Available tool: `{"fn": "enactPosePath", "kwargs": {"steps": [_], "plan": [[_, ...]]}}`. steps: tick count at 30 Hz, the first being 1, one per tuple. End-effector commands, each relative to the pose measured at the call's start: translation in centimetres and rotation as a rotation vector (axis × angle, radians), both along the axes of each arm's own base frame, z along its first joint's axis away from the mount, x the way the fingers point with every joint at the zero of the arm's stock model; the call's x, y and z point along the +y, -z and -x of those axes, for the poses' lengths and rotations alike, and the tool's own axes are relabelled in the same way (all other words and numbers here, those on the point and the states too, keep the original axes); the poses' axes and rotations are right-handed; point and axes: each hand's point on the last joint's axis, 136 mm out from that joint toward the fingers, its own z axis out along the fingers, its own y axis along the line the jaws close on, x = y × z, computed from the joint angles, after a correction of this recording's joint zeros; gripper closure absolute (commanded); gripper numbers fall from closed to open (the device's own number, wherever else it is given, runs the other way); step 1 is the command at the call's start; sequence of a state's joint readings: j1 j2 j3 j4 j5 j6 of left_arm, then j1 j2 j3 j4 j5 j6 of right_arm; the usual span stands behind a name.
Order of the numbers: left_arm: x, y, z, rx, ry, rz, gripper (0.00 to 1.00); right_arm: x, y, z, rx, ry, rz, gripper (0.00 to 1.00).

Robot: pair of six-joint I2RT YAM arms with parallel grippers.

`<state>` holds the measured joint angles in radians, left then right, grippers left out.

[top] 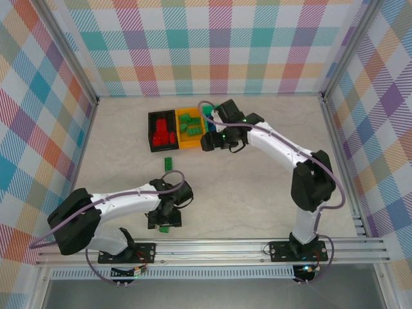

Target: Sort the legos into containers by color

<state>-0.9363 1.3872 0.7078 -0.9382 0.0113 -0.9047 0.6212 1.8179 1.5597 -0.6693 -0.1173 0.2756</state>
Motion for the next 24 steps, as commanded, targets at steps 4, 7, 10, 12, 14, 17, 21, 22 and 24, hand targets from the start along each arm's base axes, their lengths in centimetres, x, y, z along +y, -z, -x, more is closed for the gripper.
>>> {"fn": "enactPosePath", "kwargs": {"steps": [4, 7, 10, 12, 14, 17, 21, 22, 24], "plan": [[-0.2, 0.6, 0.6, 0.043, 0.032, -0.065, 0.41, -2.3, 3.5, 1.8, 0.021, 0.017, 0.076, 0.26], [-1.1, 0.1, -0.2, 0.022, 0.039, -0.05, 0.62, -3.1, 4.5, 2.8, 0.045, 0.032, 0.084, 0.26], [-2.1, -1.3, -1.7, -0.032, 0.061, -0.037, 0.67, -3.8, 5.5, 3.6, 0.066, 0.053, 0.085, 0.26], [-2.7, -2.4, -2.8, -0.071, 0.079, -0.039, 0.68, -4.1, 6.1, 4.3, 0.084, 0.062, 0.083, 0.26], [-3.1, -3.8, -4.0, -0.116, 0.099, -0.049, 0.69, -4.4, 6.7, 5.0, 0.103, 0.066, 0.08, 0.26], [-4.1, -5.8, -6.0, -0.179, 0.122, -0.044, 0.69, -4.8, 7.4, 6.0, 0.128, 0.071, 0.076, 0.26], [-5.3, -8.5, -9.6, -0.271, 0.125, -0.021, 0.69, -5.7, 8.5, 7.4, 0.155, 0.082, 0.081, 0.26], [-5.6, -9.1, -10.8, -0.298, 0.121, -0.014, 0.69, -6.0, 8.8, 7.8, 0.161, 0.086, 0.084, 0.26], [-6.0, -10.2, -13.0, -0.342, 0.108, 0.003, 0.68, -6.2, 9.3, 8.3, 0.173, 0.097, 0.076, 0.26]]}}
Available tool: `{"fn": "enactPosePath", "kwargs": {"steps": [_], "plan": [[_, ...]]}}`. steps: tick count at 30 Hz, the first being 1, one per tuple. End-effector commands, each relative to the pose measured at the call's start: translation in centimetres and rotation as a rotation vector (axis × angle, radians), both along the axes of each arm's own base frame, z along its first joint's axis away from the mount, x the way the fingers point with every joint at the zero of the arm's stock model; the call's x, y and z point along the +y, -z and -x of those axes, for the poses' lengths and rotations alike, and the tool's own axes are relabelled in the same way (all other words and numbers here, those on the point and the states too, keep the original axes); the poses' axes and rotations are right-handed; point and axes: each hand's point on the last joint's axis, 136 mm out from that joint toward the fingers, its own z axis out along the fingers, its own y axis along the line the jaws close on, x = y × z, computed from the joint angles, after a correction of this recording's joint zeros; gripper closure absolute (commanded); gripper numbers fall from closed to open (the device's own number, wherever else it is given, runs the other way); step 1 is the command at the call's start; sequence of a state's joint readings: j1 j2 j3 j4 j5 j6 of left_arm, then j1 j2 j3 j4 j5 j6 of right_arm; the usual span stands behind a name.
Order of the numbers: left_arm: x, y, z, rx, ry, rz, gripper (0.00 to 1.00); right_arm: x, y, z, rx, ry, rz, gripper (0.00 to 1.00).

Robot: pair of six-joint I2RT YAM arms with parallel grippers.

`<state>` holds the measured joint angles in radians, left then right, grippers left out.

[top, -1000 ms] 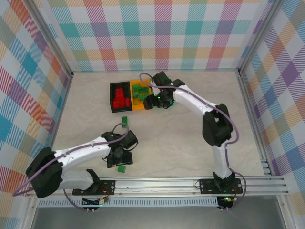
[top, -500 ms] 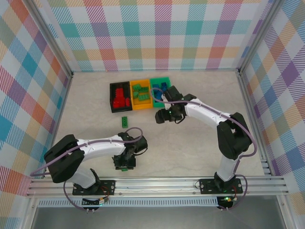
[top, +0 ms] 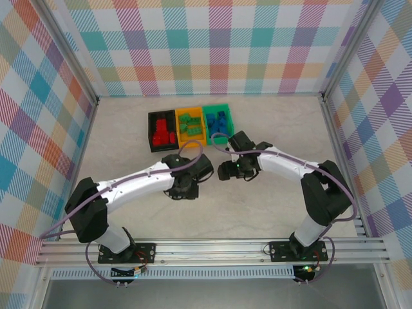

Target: Sort the legos into containers by color

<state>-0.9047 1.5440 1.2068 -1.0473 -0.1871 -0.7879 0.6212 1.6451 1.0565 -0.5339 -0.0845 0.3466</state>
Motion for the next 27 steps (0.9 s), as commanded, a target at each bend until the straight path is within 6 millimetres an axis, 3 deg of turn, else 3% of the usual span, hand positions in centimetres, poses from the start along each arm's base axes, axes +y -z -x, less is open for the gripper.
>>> {"fn": "enactPosePath", "kwargs": {"steps": [1, 9, 15, 21, 27], "plan": [[0.8, -1.7, -3.7, -0.073, 0.001, -0.038, 0.68, 0.1, -0.2, 0.7, 0.009, 0.029, -0.053, 0.26], [-1.2, -5.0, -13.3, -0.197, -0.001, 0.038, 0.68, -0.6, 0.5, 3.0, 0.049, 0.063, -0.1, 0.26], [-1.0, -5.4, -19.0, -0.224, -0.003, -0.018, 0.68, -1.4, 0.6, 4.5, 0.064, 0.084, -0.115, 0.26], [0.4, -5.1, -23.0, -0.238, -0.051, 0.01, 0.67, -2.6, 0.8, 6.0, 0.071, 0.105, -0.108, 0.26], [0.9, -5.5, -25.6, -0.28, -0.06, 0.049, 0.64, -3.4, 0.8, 6.7, 0.069, 0.117, -0.099, 0.26]]}}
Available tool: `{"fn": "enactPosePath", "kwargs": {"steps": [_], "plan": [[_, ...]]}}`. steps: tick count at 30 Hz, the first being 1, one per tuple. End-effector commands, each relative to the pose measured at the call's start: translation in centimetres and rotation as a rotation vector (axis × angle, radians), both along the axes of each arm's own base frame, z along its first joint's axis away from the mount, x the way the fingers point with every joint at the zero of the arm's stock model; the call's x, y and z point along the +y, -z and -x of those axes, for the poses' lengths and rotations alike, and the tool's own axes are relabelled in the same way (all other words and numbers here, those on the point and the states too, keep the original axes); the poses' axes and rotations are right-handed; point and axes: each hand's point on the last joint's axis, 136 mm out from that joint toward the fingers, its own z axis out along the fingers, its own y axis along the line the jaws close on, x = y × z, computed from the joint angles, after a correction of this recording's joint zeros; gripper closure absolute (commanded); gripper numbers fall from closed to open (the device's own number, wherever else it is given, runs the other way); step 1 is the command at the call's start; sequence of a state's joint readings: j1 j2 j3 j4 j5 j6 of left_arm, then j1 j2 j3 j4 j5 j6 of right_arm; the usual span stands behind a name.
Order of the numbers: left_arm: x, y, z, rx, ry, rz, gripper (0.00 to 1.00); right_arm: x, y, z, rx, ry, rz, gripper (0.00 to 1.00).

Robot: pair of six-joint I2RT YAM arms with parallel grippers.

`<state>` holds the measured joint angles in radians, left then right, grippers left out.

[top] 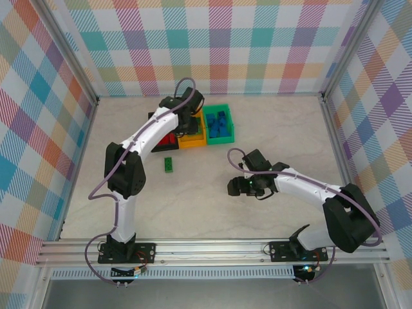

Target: Sort the legos into containers by color

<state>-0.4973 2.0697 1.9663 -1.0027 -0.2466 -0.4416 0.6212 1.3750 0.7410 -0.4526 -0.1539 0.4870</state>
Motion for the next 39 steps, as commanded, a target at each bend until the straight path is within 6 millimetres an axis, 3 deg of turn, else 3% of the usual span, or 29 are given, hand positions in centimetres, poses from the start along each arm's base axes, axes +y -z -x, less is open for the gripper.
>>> {"fn": "enactPosePath", "kwargs": {"steps": [1, 2, 4, 6, 11, 15, 21, 24, 27, 33, 37, 39], "plan": [[-0.4, -1.1, -1.6, -0.05, 0.032, 0.02, 0.6, -0.4, -0.1, 0.5, 0.006, 0.016, -0.002, 0.26], [-0.3, -1.2, -1.9, -0.058, 0.028, 0.021, 0.56, -0.4, -0.1, 0.5, 0.007, 0.017, -0.002, 0.26], [-0.3, -1.3, -2.1, -0.06, 0.023, 0.021, 0.33, -0.4, -0.1, 0.6, 0.007, 0.015, -0.005, 0.26], [-0.1, -1.6, -1.9, -0.061, 0.012, 0.02, 0.22, -0.4, -0.2, 0.6, 0.006, 0.016, -0.008, 0.26], [0.9, -2.4, 0.5, -0.093, -0.005, 0.056, 0.21, -0.5, 0.2, 0.6, 0.006, 0.021, -0.009, 0.26], [1.7, -1.6, 4.8, -0.107, 0.004, 0.124, 0.21, 0.0, 0.7, 0.6, 0.021, 0.017, -0.02, 0.26], [3.5, 3.1, 12.8, 0.004, 0.023, 0.135, 0.21, 0.5, 0.6, 0.1, 0.018, 0.01, -0.03, 0.26], [4.0, 6.2, 15.0, 0.1, 0.03, 0.123, 0.21, 0.7, 0.8, -0.2, 0.02, -0.002, -0.026, 0.26], [5.6, 8.1, 14.6, 0.136, 0.02, 0.01, 0.2, 1.0, 0.6, -0.4, 0.022, -0.01, -0.027, 0.26], [5.2, 10.6, 10.8, 0.183, 0.03, -0.001, 0.26, 0.7, 0.2, -0.2, 0.014, -0.001, -0.026, 0.26], [6.0, 11.6, 9.6, 0.207, 0.014, -0.038, 0.28, -0.2, 0.0, 0.2, 0.001, 0.009, -0.005, 0.26], [6.4, 12.2, 9.2, 0.211, 0.005, -0.036, 0.36, -0.7, 0.0, 0.5, -0.008, 0.016, 0.006, 0.26]]}}
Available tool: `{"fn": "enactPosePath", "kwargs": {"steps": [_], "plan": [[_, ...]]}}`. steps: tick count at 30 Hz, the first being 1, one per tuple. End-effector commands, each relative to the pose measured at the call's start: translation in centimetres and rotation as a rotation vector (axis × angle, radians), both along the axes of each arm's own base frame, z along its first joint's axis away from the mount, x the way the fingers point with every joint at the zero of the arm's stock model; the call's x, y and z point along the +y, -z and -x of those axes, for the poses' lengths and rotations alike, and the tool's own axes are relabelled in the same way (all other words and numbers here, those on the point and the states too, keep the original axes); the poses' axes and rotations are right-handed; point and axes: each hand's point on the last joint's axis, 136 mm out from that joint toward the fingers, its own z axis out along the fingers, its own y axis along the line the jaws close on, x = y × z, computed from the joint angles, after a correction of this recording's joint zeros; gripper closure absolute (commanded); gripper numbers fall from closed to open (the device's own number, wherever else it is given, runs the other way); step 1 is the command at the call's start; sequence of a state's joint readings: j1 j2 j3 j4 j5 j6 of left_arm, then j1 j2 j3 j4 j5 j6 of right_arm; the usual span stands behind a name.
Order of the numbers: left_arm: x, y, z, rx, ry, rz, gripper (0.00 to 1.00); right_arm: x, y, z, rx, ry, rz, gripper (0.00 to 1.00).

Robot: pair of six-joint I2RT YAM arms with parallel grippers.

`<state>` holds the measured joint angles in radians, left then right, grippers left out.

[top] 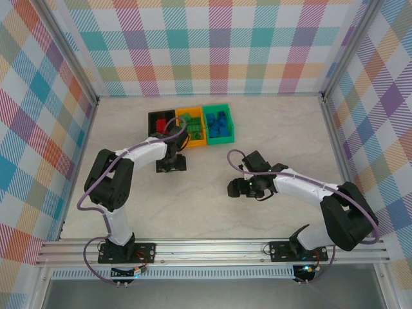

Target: Sort the legos into containers by color

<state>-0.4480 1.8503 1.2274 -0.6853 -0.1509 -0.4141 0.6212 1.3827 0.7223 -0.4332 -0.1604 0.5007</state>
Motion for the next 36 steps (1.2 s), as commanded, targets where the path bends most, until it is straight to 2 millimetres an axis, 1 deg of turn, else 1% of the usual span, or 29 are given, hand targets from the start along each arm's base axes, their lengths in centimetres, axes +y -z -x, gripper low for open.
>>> {"fn": "enactPosePath", "kwargs": {"steps": [1, 2, 4, 5, 7, 8, 11, 13, 15, 16, 17, 19, 20, 23, 24, 25, 26, 28, 29, 30, 31, 33, 34, 35, 36], "plan": [[0.5, 0.2, -1.1, -0.008, 0.004, -0.002, 0.39, -0.8, -0.6, 0.4, -0.025, 0.007, 0.015, 0.26], [0.4, 0.6, -1.3, -0.007, 0.007, 0.012, 0.45, -0.9, -0.6, 0.4, -0.028, 0.007, 0.018, 0.26], [0.2, 0.9, -1.8, -0.001, 0.007, 0.017, 0.65, -1.1, -0.5, 0.5, -0.027, 0.008, 0.023, 0.26], [0.0, 0.8, -2.0, 0.001, 0.008, 0.022, 0.69, -1.1, -0.4, 0.6, -0.025, 0.005, 0.025, 0.26], [-0.8, -0.5, -2.6, -0.021, 0.012, 0.056, 0.79, -1.1, -0.6, 0.5, -0.028, 0.003, 0.025, 0.26], [-1.3, -1.4, -2.9, -0.045, 0.014, 0.078, 0.81, -1.1, -0.7, 0.4, -0.032, 0.004, 0.025, 0.26], [-2.9, -6.3, -3.9, -0.167, 0.024, 0.146, 0.82, -1.2, -1.2, 0.0, -0.051, 0.009, 0.032, 0.26], [-3.7, -9.9, -4.8, -0.259, 0.03, 0.183, 0.82, -1.3, -1.7, -0.4, -0.072, 0.014, 0.04, 0.26], [-4.3, -12.4, -5.9, -0.321, 0.031, 0.207, 0.81, -1.4, -2.2, -0.9, -0.09, 0.023, 0.037, 0.26], [-4.3, -13.2, -6.6, -0.343, 0.028, 0.201, 0.81, -1.4, -2.4, -1.2, -0.098, 0.025, 0.035, 0.26], [-4.5, -13.6, -7.3, -0.35, 0.028, 0.192, 0.8, -1.5, -2.6, -1.4, -0.105, 0.028, 0.035, 0.26], [-5.3, -13.6, -9.0, -0.345, 0.041, 0.184, 0.8, -1.7, -2.9, -1.9, -0.122, 0.036, 0.042, 0.26], [-5.7, -13.2, -9.7, -0.339, 0.044, 0.182, 0.79, -1.8, -3.1, -2.1, -0.129, 0.043, 0.046, 0.26], [-6.1, -11.3, -12.0, -0.316, 0.041, 0.141, 0.65, -2.6, -3.8, -2.9, -0.158, 0.073, 0.059, 0.26], [-6.0, -10.6, -12.4, -0.304, 0.034, 0.121, 0.55, -3.0, -4.3, -3.3, -0.176, 0.085, 0.063, 0.26], [-5.9, -10.1, -12.6, -0.291, 0.025, 0.109, 0.43, -3.5, -4.7, -3.7, -0.195, 0.103, 0.069, 0.26], [-6.0, -10.0, -12.6, -0.293, 0.021, 0.108, 0.34, -4.0, -5.2, -4.1, -0.216, 0.122, 0.078, 0.25], [-5.8, -10.5, -12.2, -0.341, 0.003, 0.139, 0.16, -5.5, -6.2, -5.4, -0.27, 0.168, 0.1, 0.23], [-5.5, -10.9, -11.7, -0.367, -0.007, 0.148, 0.09, -6.2, -6.7, -6.0, -0.29, 0.191, 0.109, 0.22], [-4.9, -11.7, -11.2, -0.413, -0.023, 0.155, 0.0, -7.2, -7.1, -6.8, -0.313, 0.224, 0.124, 0.21], [-3.9, -12.3, -10.4, -0.447, -0.04, 0.145, 0.0, -8.4, -7.4, -7.5, -0.333, 0.261, 0.146, 0.21], [-1.3, -13.0, -8.5, -0.505, -0.082, 0.1, 0.0, -10.7, -8.1, -9.1, -0.402, 0.321, 0.208, 0.2], [0.2, -13.2, -7.6, -0.533, -0.106, 0.073, 0.0, -12.0, -8.5, -9.9, -0.456, 0.36, 0.258, 0.19], [2.0, -13.6, -6.6, -0.572, -0.139, 0.042, 0.0, -13.7, -8.9, -10.6, -0.524, 0.414, 0.324, 0.14], [3.7, -13.8, -5.5, -0.61, -0.169, 0.007, 0.0, -15.0, -9.3, -11.3, -0.594, 0.445, 0.375, 0.12]]}}
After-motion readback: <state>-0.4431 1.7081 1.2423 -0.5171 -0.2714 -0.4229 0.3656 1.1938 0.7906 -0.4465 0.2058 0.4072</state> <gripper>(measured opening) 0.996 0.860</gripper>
